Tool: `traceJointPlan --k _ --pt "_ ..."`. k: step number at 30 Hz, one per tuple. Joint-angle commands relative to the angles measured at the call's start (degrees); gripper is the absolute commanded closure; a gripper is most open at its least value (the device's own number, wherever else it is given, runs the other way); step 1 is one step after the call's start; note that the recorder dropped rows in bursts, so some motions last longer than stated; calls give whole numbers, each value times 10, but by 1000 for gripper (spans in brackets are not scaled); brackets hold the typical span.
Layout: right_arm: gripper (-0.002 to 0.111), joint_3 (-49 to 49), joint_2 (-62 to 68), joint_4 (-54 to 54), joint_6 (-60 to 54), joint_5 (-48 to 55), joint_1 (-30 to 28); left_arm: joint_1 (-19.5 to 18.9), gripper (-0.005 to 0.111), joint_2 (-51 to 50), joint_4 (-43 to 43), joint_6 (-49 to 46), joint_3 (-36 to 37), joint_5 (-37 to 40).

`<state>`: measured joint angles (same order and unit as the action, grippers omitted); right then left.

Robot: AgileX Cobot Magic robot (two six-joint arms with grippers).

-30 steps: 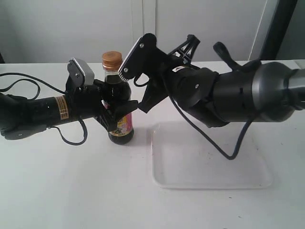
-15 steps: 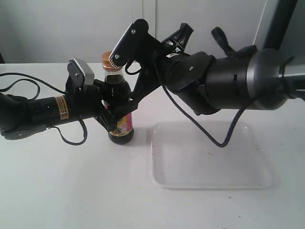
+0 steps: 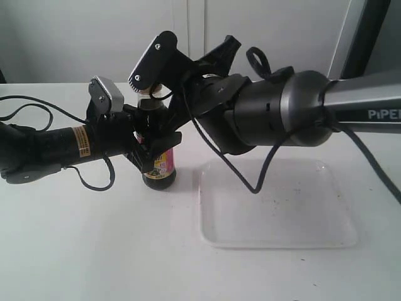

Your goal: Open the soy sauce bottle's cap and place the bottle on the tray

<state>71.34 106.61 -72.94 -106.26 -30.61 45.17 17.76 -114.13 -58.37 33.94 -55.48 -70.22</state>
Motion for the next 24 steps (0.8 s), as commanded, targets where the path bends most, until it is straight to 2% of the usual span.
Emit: traceJointPlan --k 1,24 --pt "108 16 0 -13 -35 -6 15 2 107 4 -16 8 1 5" --pt "108 48 30 -34 -41 -7 58 2 107 4 -16 10 1 5"
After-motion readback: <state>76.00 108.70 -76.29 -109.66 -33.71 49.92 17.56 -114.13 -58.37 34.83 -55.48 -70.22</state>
